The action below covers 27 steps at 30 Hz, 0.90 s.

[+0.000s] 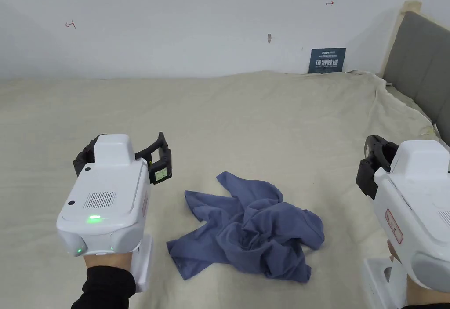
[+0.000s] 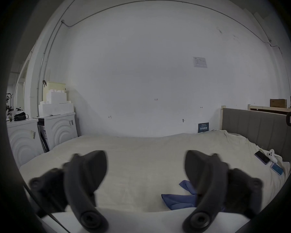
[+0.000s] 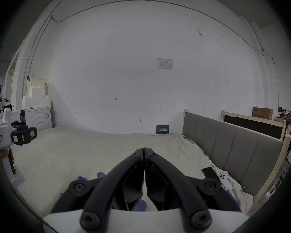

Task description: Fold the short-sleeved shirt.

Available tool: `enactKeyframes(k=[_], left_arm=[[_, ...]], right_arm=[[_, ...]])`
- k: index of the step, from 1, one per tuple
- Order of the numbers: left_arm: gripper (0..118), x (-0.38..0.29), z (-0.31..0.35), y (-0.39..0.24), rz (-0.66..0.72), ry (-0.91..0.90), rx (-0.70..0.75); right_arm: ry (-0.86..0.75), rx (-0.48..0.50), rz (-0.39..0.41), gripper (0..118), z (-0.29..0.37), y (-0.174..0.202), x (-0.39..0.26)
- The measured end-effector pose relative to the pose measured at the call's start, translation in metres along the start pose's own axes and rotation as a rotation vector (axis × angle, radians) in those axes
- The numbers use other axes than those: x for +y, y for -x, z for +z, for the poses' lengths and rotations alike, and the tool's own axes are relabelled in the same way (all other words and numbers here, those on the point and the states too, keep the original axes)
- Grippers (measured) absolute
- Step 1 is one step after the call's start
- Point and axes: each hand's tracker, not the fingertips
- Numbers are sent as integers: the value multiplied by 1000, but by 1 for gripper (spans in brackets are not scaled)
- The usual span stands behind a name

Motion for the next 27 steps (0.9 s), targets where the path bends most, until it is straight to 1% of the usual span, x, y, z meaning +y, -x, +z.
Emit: enactKeyframes(k=[2,3,4,6,7,17,20,24,27], left_arm=[[67,-3,1,5,3,-4,0],[51,-5,1,7,6,-4,-3],[31,-5,1,9,4,-12,-7],[2,-8,3,12,36,-17,-34],[0,-9,5,13,47,-33,-51],[0,-8,-4,10,18,19,-89],[0,-12,-17,7,29,133,-131],[0,-29,-44,1,55,336,-164],[0,-52,-64,-3,121,481,-180]], right_arm=[[-1,4,1,0,-1,1,-1],[-1,6,1,0,-1,3,-1],[-1,9,1,0,-2,3,-1],[-3,11,3,0,-3,4,-1],[-4,12,4,0,-3,6,-1],[2,14,1,0,-10,6,-5],[11,15,1,0,-12,7,-7],[22,17,-1,0,-15,7,-10],[31,16,-3,0,-19,6,-13]])
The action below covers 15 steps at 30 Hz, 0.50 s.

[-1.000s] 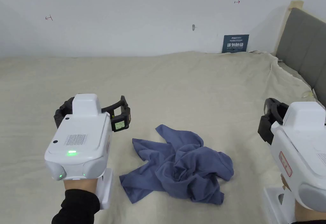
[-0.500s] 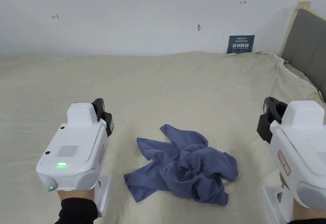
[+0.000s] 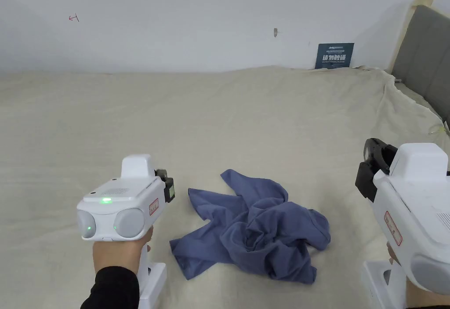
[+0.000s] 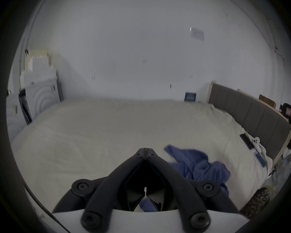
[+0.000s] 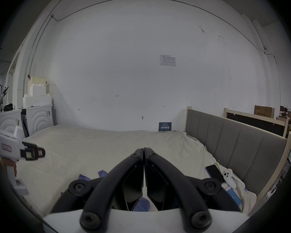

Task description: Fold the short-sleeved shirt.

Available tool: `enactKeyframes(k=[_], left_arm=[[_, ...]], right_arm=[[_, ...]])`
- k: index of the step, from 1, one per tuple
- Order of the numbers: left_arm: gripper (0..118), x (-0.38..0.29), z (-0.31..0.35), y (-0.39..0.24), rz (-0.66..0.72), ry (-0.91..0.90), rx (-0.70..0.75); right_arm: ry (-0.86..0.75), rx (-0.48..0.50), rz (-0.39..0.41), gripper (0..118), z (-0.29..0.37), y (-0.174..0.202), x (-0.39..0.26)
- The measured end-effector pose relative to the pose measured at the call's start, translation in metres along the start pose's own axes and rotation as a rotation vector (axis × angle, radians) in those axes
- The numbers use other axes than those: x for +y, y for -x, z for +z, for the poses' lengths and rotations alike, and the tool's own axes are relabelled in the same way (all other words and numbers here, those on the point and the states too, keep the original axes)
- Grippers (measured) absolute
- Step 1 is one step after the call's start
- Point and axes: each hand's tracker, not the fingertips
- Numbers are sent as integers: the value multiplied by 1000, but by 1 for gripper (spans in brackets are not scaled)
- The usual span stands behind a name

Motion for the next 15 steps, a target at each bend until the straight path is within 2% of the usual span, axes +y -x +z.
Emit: enactKeyframes(k=[3,7,9,11,13,15], left_arm=[[0,-17,-26,4,73,123,-34],[0,-46,-57,2,69,257,-23],[8,-58,-70,1,54,326,-12],[37,-68,-78,1,64,382,-15],[78,-79,-88,1,71,441,0],[93,-89,-93,3,67,475,16]], right_arm=[[13,0,1,0,-4,-2,-5],[38,-1,-2,0,-10,-4,-14],[53,-2,-3,0,-13,-5,-20],[69,-2,-6,0,-16,-7,-25],[84,-2,-8,0,-19,-8,-31],[96,-2,-10,0,-22,-9,-35]])
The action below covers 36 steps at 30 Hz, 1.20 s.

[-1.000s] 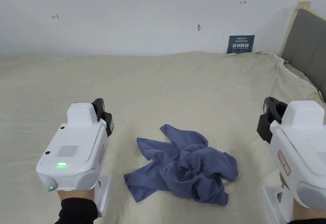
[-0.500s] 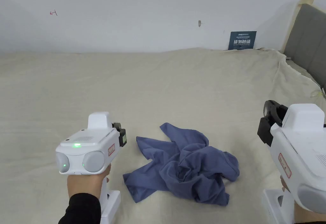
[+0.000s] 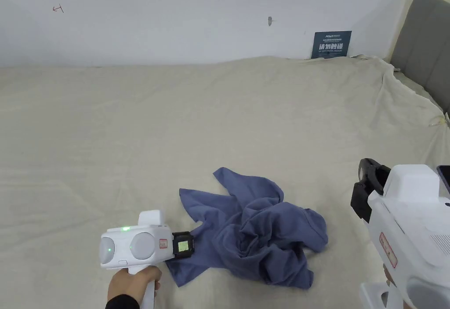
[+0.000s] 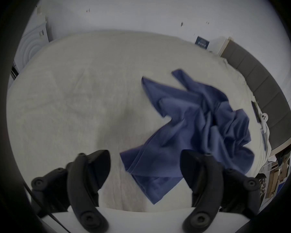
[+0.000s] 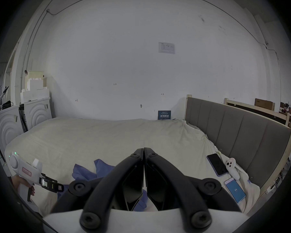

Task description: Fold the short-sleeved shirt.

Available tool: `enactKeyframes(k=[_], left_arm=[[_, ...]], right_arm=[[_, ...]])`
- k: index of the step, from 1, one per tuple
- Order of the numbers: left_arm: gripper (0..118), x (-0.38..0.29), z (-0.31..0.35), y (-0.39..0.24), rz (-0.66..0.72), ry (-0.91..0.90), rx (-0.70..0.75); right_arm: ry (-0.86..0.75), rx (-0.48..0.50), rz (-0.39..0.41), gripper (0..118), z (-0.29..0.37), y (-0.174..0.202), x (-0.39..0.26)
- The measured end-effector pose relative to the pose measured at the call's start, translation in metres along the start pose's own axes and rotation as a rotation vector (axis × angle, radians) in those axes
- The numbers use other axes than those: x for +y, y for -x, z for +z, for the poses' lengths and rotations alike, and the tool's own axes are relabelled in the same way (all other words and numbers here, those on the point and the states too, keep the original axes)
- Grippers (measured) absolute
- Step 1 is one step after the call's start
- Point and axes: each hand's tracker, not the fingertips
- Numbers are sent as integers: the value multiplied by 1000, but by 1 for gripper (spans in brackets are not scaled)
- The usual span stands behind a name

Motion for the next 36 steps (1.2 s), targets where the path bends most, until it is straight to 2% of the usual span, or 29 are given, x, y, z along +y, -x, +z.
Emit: enactKeyframes(k=[5,9,10,13,16,24,25,26,27,28,29,30,34,36], left_arm=[[92,-6,-21,2,-16,49,56],[74,-5,-28,-5,-44,60,95],[61,-5,-28,-8,-70,57,98],[11,-5,-22,-17,-132,30,62],[7,-4,-21,-23,-150,17,28],[7,7,23,-8,-105,-99,-86],[7,8,28,-7,-104,-114,-99],[7,9,33,-6,-103,-120,-106],[7,11,35,-6,-102,-124,-113],[7,12,37,-5,-99,-132,-120],[7,13,40,-4,-96,-136,-125],[7,13,41,-3,-96,-139,-129],[7,14,39,0,-88,-141,-133],[7,14,37,2,-80,-139,-135]], right_arm=[[24,-2,-2,0,-6,-2,-6],[42,-3,1,0,-11,-3,-10],[48,-3,3,0,-12,-3,-11],[72,-4,8,0,-20,-4,-15],[119,0,3,0,-35,-7,-21],[413,61,37,3,-120,-8,-51],[459,72,24,11,-131,-5,-56],[505,64,21,25,-141,-5,-61],[537,73,-10,44,-152,-5,-68],[562,77,-9,71,-160,-5,-74],[590,87,-19,87,-168,-2,-79],[635,86,-15,96,-176,0,-84],[728,97,-16,98,-201,5,-105],[768,109,-8,93,-208,8,-113]])
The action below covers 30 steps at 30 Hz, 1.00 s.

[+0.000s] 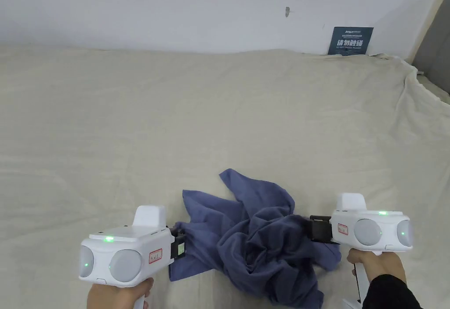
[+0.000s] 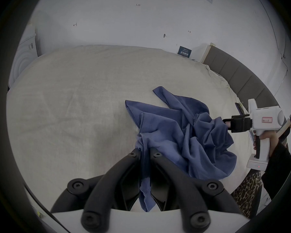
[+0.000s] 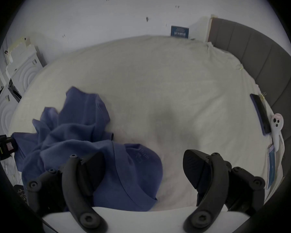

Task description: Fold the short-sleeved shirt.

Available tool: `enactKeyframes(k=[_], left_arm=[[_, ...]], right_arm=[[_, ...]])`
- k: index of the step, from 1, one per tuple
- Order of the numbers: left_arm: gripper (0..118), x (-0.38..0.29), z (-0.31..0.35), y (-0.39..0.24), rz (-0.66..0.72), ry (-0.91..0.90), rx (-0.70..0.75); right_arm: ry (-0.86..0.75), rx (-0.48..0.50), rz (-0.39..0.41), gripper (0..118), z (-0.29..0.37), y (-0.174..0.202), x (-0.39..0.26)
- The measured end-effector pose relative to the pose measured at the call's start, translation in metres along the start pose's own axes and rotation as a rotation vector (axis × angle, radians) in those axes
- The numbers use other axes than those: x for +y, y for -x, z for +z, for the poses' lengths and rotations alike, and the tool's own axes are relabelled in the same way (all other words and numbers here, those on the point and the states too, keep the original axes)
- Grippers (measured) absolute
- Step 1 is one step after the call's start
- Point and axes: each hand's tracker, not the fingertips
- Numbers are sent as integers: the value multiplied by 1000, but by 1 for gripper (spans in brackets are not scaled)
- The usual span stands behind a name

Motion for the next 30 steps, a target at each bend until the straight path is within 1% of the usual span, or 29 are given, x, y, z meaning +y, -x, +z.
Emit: enactKeyframes(k=[2,3,4,5,6,8,11,16,18,20,22,27,30], left_arm=[[7,-1,0,2,6,3,1],[7,-2,-1,2,9,4,2],[7,-3,-1,3,11,7,3],[7,-4,-1,4,13,8,4],[7,-5,-1,5,13,7,6],[7,-6,0,7,13,6,10],[7,-6,5,11,22,-6,14],[7,3,21,25,90,-55,0],[7,12,30,32,115,-82,0],[7,25,41,41,134,-116,17],[7,41,53,51,143,-154,37],[7,95,86,75,100,-249,135],[7,129,106,86,94,-299,175]], right_arm=[[29,10,8,76,-4,7,-3],[36,15,12,65,-6,9,-5],[42,28,14,45,-8,10,-6],[49,51,7,29,-4,13,-9],[47,70,-3,18,0,16,-10],[0,68,10,10,13,24,-11],[-45,61,51,10,35,26,-9],[-165,87,54,10,94,19,5],[-224,85,65,10,114,9,14],[-279,76,66,10,140,4,24],[-330,81,51,10,157,-9,36],[-433,79,55,9,202,-21,73],[-490,59,59,10,219,-23,99]])
